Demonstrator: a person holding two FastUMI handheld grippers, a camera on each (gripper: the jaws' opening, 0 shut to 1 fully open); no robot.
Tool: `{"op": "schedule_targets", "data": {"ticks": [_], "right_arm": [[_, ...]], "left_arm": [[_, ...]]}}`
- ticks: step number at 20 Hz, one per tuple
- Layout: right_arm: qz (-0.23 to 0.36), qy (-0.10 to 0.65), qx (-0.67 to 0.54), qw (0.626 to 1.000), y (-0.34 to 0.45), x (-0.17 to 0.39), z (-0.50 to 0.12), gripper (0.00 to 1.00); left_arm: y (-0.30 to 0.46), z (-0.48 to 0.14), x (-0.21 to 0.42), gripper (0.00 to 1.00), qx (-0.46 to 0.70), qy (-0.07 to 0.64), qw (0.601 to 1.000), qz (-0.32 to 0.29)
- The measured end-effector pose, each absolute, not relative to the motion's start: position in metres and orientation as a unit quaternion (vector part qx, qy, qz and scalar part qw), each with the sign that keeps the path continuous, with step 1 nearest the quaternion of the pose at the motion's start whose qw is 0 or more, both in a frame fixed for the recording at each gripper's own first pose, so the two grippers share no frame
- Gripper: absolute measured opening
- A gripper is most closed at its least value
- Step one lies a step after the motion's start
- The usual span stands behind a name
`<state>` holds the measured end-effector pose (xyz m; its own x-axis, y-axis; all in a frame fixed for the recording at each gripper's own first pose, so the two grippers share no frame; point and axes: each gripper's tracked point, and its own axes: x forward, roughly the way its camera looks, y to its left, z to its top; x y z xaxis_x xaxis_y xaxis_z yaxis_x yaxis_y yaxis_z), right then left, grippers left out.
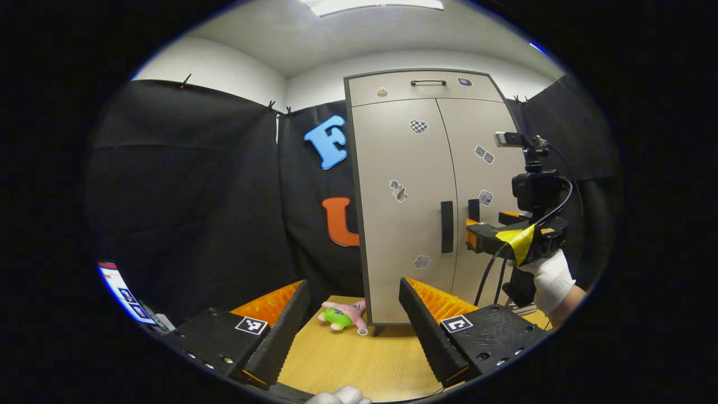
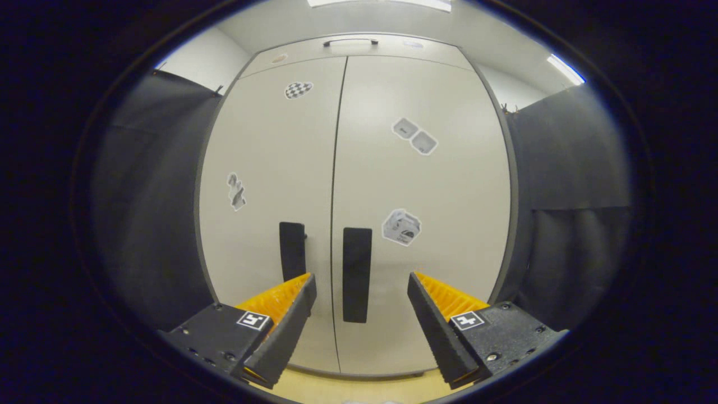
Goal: Open the right door of the double-door shoe cabinet with the right hand, and open the left door with the left hand.
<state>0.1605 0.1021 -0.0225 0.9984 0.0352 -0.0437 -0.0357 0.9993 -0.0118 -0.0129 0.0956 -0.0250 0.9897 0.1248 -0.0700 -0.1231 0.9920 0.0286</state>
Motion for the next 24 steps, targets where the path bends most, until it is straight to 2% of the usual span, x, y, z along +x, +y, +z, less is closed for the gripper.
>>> {"op": "schedule_targets", "data": {"ticks": [2, 7, 9, 10, 11, 12, 18, 22, 24], "right_arm": [[0.009, 0.023, -0.013, 1.000, 0.102, 0.177, -0.025, 0.99], [-0.001, 0.037, -0.006, 0.999, 0.102, 0.205, -0.031, 0.88], [-0.002, 0.046, -0.005, 0.999, 0.102, 0.210, -0.036, 0.73], [-0.004, 0.047, 0.002, 0.999, 0.103, 0.213, -0.036, 0.59], [-0.005, 0.049, 0.011, 0.999, 0.104, 0.212, -0.037, 0.52], [-0.008, 0.051, 0.011, 0.999, 0.106, 0.213, -0.036, 0.36], [-0.013, 0.082, 0.048, 0.995, 0.107, 0.212, -0.042, 0.35], [-0.004, 0.078, 0.024, 0.997, 0.106, 0.212, -0.041, 0.23], [0.003, 0.079, 0.017, 0.997, 0.106, 0.211, -0.041, 0.22]], "left_arm": [[0.102, -0.024, -0.010, 0.96, 0.014, 0.035, 0.997, 0.068], [0.112, -0.022, -0.001, 0.96, 0.016, 0.036, 0.996, 0.080], [0.116, -0.020, 0.002, 0.96, 0.019, 0.034, 0.996, 0.085], [0.115, -0.020, 0.003, 0.96, 0.019, 0.034, 0.996, 0.085], [0.115, -0.019, 0.003, 0.96, 0.018, 0.033, 0.996, 0.086], [0.116, -0.019, 0.002, 0.96, 0.018, 0.033, 0.996, 0.086], [0.117, -0.017, 0.001, 0.96, 0.007, 0.024, 0.996, 0.086], [0.116, -0.012, -0.004, 0.96, 0.009, 0.018, 0.996, 0.084], [0.117, -0.013, -0.007, 0.96, 0.007, 0.019, 0.996, 0.083]]}}
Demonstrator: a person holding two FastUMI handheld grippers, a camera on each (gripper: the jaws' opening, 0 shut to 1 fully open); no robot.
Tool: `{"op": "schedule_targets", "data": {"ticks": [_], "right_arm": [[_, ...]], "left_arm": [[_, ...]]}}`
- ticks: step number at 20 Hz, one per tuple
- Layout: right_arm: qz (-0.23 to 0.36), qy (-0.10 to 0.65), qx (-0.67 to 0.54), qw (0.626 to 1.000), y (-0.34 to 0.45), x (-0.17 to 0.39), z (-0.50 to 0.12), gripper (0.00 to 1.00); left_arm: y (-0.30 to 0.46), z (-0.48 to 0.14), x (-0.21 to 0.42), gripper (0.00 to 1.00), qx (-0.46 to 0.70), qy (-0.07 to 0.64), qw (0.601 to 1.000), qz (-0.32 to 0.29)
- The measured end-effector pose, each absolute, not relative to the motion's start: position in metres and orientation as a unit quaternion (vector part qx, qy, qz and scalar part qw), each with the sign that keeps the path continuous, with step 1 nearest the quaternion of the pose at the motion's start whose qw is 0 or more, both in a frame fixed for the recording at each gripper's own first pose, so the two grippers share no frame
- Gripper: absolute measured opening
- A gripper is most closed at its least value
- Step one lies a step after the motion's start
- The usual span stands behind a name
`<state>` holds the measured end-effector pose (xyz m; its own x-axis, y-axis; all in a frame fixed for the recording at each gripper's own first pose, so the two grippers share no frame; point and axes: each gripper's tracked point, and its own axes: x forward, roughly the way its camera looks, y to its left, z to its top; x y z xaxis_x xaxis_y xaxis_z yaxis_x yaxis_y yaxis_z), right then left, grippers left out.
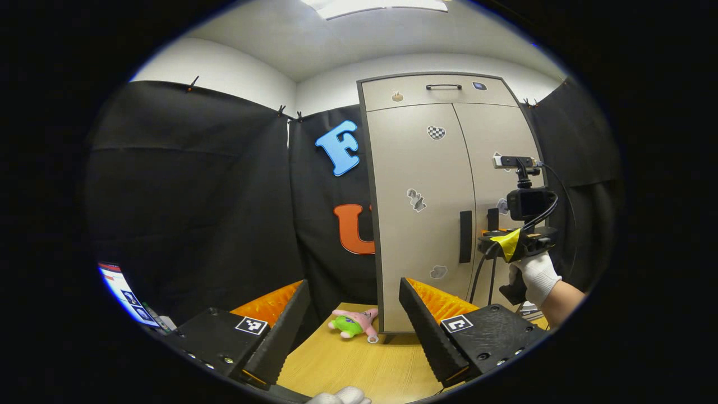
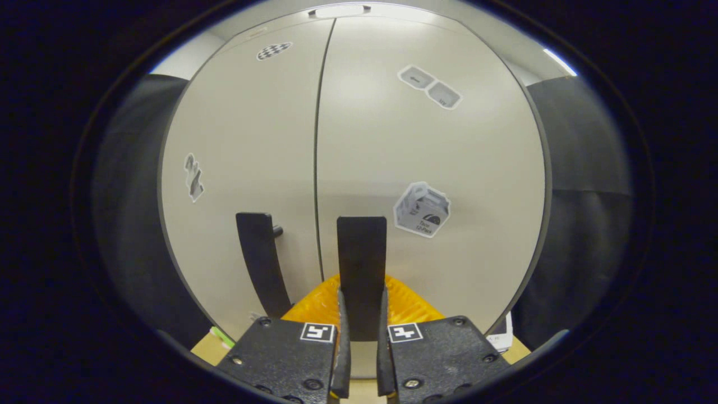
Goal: Open the right door of the double-door shoe cabinet with the right hand, and open the left door with the left hand.
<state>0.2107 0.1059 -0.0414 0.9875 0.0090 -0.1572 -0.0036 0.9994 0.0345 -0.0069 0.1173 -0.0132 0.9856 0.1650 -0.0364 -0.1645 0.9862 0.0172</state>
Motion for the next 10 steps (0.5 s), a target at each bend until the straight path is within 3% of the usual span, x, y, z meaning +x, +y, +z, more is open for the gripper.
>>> {"op": "schedule_targets", "data": {"ticks": [10], "right_arm": [[0.035, 0.074, 0.014, 0.997, 0.099, 0.174, -0.040, 0.15]], "left_arm": [[0.113, -0.007, -0.021, 0.96, 0.011, 0.010, 0.997, 0.080]]}}
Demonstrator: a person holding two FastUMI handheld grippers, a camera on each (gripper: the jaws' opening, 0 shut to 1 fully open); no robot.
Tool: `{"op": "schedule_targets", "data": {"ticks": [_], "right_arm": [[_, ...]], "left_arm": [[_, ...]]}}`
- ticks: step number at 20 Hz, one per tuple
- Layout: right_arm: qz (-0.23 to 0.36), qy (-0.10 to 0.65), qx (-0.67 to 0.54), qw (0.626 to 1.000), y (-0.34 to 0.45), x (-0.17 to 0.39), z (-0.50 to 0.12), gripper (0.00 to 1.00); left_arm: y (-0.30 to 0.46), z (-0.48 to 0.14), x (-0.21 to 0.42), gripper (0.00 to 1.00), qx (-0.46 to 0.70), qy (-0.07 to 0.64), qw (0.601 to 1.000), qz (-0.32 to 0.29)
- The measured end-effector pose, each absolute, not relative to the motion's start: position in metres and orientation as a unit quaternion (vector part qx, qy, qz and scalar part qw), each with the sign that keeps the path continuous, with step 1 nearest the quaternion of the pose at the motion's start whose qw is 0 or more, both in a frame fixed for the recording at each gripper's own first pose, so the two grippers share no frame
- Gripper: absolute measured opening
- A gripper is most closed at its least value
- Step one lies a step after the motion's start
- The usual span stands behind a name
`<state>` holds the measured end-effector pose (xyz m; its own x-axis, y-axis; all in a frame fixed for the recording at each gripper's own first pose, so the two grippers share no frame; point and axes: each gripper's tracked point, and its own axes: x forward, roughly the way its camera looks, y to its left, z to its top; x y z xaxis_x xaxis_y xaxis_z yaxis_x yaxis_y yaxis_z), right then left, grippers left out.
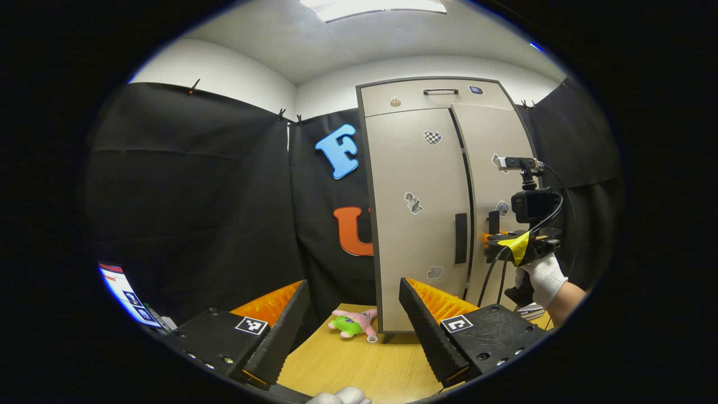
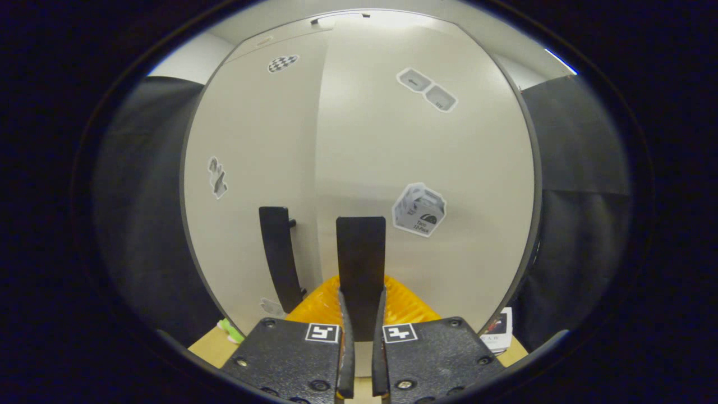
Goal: Open the right door of the double-door shoe cabinet with the right hand, and open the left door with the left hand.
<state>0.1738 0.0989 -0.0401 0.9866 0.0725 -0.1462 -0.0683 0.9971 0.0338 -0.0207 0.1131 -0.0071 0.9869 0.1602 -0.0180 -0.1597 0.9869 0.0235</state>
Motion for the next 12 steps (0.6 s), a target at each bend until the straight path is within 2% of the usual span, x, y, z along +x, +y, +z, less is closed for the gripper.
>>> {"op": "schedule_targets", "data": {"ticks": [12], "right_arm": [[0.058, 0.079, 0.018, 0.995, 0.062, 0.100, -0.040, 0.15]], "left_arm": [[0.082, -0.006, -0.048, 0.96, 0.007, 0.003, 0.998, 0.058]]}}
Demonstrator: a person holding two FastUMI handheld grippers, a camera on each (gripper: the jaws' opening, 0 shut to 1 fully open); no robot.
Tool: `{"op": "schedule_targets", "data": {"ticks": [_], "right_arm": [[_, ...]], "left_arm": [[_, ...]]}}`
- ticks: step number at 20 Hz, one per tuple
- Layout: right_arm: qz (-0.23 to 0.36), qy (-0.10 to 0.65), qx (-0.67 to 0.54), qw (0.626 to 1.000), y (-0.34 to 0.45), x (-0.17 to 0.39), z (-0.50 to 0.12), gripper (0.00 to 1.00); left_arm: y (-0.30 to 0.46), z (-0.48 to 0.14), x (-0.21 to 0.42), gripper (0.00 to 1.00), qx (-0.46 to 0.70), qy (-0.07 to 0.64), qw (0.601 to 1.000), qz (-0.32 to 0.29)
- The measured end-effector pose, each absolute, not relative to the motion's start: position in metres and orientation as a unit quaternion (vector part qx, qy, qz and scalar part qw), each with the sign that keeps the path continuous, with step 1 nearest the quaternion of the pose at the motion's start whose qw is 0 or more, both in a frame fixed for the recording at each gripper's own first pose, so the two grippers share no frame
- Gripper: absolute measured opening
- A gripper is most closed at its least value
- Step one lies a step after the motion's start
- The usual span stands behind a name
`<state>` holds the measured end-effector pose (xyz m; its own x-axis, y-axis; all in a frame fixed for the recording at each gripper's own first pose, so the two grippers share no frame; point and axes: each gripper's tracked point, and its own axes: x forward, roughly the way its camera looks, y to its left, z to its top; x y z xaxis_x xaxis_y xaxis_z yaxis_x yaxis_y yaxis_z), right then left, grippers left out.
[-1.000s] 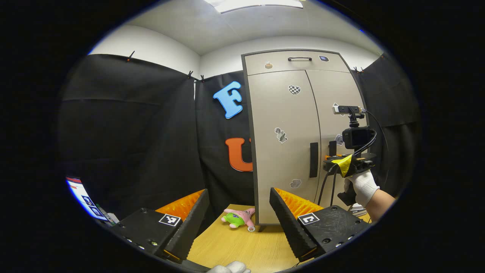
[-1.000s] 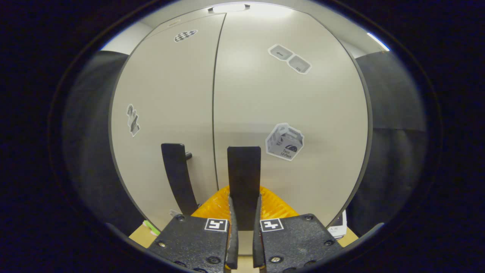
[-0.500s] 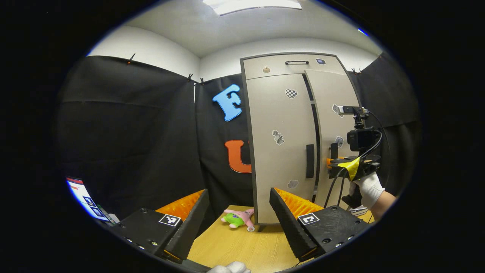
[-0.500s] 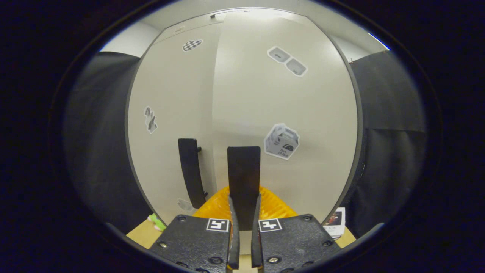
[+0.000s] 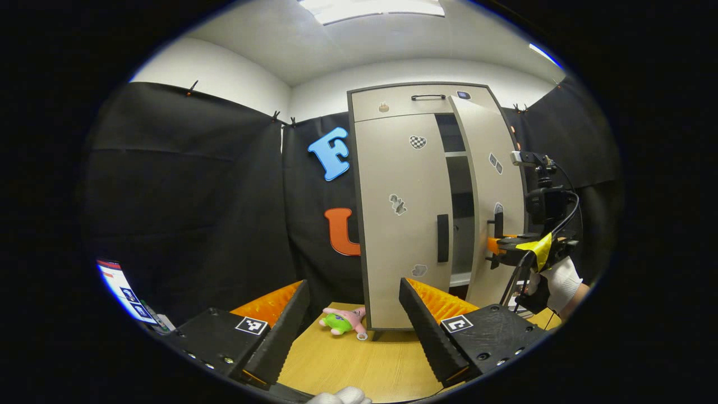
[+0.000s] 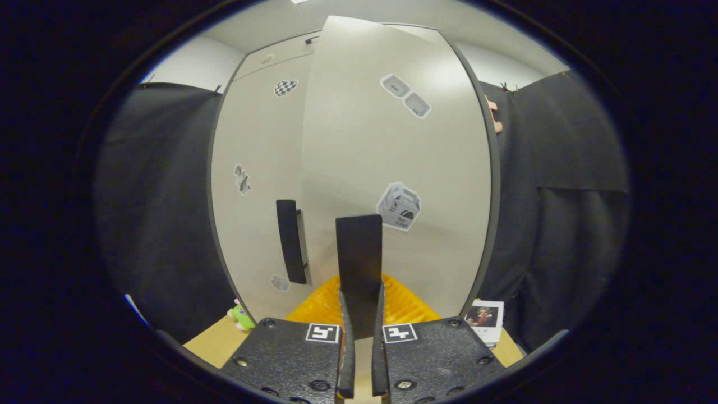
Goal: Open the right door of the double-door shoe cabinet with the right hand, and open the left door with the left hand.
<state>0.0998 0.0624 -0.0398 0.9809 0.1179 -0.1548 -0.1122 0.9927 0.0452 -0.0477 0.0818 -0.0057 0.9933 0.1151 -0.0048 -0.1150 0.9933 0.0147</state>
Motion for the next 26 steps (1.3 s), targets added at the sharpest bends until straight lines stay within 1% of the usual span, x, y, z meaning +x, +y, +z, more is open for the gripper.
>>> {"op": "schedule_targets", "data": {"ticks": [7, 14, 15, 16, 17, 23, 26], "right_arm": [[0.065, 0.081, 0.022, 0.994, 0.025, 0.062, -0.040, 0.14], [0.066, 0.082, 0.025, 0.994, -0.018, 0.041, -0.040, 0.12], [0.064, 0.083, 0.026, 0.994, -0.026, 0.037, -0.040, 0.11], [0.062, 0.083, 0.027, 0.994, -0.035, 0.034, -0.039, 0.07], [0.062, 0.083, 0.028, 0.994, -0.043, 0.033, -0.039, 0.09], [0.048, 0.087, 0.020, 0.995, -0.096, 0.031, -0.039, 0.04], [0.040, 0.084, 0.024, 0.995, -0.126, 0.034, -0.038, 0.04]], "left_arm": [[0.066, -0.010, -0.055, 0.96, 0.006, 0.010, 0.999, 0.051], [0.015, -0.004, -0.057, 0.96, 0.003, 0.008, 1.000, 0.030], [0.008, -0.003, -0.057, 0.96, 0.003, 0.008, 1.000, 0.026], [0.001, -0.003, -0.057, 0.96, 0.003, 0.009, 1.000, 0.024], [-0.007, -0.003, -0.057, 0.96, 0.001, 0.009, 1.000, 0.021], [-0.051, 0.003, -0.054, 0.96, -0.009, 0.009, 1.000, 0.005], [-0.069, 0.006, -0.052, 0.96, -0.009, 0.007, 1.000, -0.001]]}}
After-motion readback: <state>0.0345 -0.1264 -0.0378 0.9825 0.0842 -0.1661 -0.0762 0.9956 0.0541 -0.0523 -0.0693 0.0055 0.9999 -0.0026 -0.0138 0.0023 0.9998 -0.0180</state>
